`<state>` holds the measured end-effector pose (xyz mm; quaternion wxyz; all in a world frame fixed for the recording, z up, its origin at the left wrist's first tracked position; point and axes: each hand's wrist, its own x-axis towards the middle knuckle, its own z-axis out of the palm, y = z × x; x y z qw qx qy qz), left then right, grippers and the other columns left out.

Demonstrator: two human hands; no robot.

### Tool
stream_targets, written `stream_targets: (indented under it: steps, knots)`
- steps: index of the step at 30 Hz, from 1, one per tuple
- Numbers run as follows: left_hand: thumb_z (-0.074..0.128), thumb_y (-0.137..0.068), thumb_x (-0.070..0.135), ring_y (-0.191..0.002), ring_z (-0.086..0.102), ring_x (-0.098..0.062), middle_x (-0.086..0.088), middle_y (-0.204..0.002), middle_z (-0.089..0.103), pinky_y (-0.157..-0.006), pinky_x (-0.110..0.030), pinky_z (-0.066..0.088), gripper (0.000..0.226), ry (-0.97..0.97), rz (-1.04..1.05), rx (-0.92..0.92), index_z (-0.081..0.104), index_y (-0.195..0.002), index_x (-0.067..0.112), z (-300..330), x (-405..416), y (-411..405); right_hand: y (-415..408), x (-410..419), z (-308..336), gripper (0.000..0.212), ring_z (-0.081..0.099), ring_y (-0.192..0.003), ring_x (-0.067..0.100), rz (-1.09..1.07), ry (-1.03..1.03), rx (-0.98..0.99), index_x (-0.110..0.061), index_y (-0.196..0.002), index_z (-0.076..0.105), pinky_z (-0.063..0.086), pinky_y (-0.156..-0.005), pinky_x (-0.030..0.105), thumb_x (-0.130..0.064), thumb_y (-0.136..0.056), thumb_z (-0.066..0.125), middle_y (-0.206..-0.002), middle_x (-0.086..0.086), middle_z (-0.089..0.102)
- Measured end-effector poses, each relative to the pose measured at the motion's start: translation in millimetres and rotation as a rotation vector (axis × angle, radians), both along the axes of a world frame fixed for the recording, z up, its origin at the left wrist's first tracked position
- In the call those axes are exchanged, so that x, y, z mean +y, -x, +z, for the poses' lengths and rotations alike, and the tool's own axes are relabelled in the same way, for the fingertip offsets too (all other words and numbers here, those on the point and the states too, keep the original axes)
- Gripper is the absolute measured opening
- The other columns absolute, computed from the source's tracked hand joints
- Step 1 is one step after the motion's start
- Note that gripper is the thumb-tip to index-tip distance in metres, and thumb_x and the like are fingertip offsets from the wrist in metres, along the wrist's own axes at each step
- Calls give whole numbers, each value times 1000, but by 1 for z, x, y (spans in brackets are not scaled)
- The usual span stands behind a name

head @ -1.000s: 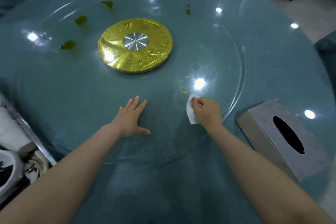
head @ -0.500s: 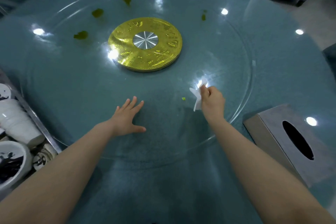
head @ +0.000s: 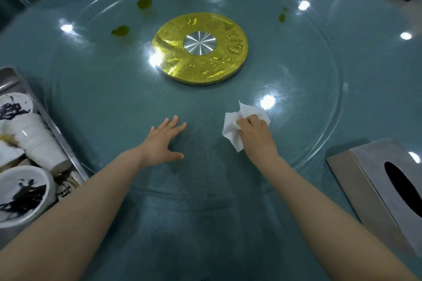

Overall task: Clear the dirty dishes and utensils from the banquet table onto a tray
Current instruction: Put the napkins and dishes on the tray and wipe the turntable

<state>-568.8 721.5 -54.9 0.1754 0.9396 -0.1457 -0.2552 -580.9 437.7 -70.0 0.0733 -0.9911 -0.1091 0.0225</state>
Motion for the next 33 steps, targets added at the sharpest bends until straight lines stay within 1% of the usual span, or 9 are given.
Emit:
stream_targets:
  steps: [4, 10, 13, 17, 21, 25, 28, 30, 33]
  knots:
    - [73, -79, 35, -147, -8, -20, 0, -160, -7, -115, -50, -3, 94, -1, 20, 10, 13, -151, 31, 3, 2, 1, -7, 3, 11, 36, 38, -116, 18, 73, 67, 112, -12, -122, 50, 32, -83, 22, -5, -87, 53, -128, 1, 46]
    - [70, -84, 32, -147, -2, -20, -2, -161, 1, -117, -48, 0, 82, 64, 138, 63, 23, -150, 23, 18, -7, 4, -5, 11, 18, 34, 42, -115, 19, -39, 5, 178, -8, -118, 51, 38, -87, 25, -4, -84, 55, -126, 6, 48]
    - [65, -88, 31, -145, 18, -16, 0, -158, 19, -119, -36, 12, 67, 191, 257, 38, 34, -146, 22, 27, -10, 17, 16, 13, 19, 31, 44, -115, 20, -157, -80, 169, -6, -118, 54, 37, -83, 24, -3, -87, 50, -124, 8, 49]
    - [64, -89, 23, -138, 34, -14, -1, -150, 38, -108, -19, 21, 58, 320, 339, -66, 41, -143, 16, 40, -2, 48, 52, 20, 16, 21, 47, -112, 20, -234, -162, 127, -4, -105, 59, 29, -74, 21, -7, -92, 43, -115, 8, 57]
    - [63, -90, 20, -132, 43, -16, -4, -141, 49, -99, -15, 25, 49, 394, 553, -160, 51, -136, 14, 57, 27, 70, 80, 44, 24, 22, 49, -114, 25, -280, -281, 137, 2, -103, 62, 32, -85, 28, -9, -93, 45, -111, 12, 62]
    - [62, -90, 20, -125, 50, -18, -2, -133, 57, -99, -21, 33, 41, 464, 728, -259, 57, -130, 20, 82, 71, 100, 91, 95, 43, 16, 53, -102, 28, -189, -347, 152, -2, -80, 57, 32, -77, 30, -10, -91, 49, -98, 13, 64]
    - [61, -91, 22, -114, 57, -31, -8, -124, 63, -94, -39, 46, 36, 503, 803, -266, 59, -126, 27, 97, 110, 127, 92, 142, 59, 18, 55, -89, 32, -153, -437, 115, 6, -79, 60, 32, -71, 34, -9, -87, 53, -85, 16, 64]
    - [60, -92, 23, -103, 63, -21, -3, -119, 66, -80, -26, 52, 32, 527, 866, -297, 61, -123, 29, 102, 144, 146, 93, 179, 69, 18, 54, -86, 34, -127, -490, 100, 7, -79, 60, 33, -70, 34, -9, -86, 56, -82, 18, 63]
    - [59, -91, 20, -106, 58, -2, 15, -115, 63, -85, -15, 40, 30, 580, 992, -337, 64, -120, 29, 106, 194, 174, 98, 236, 77, 19, 55, -91, 33, -26, -506, 103, 6, -88, 63, 37, -76, 36, -12, -85, 58, -90, 19, 65]
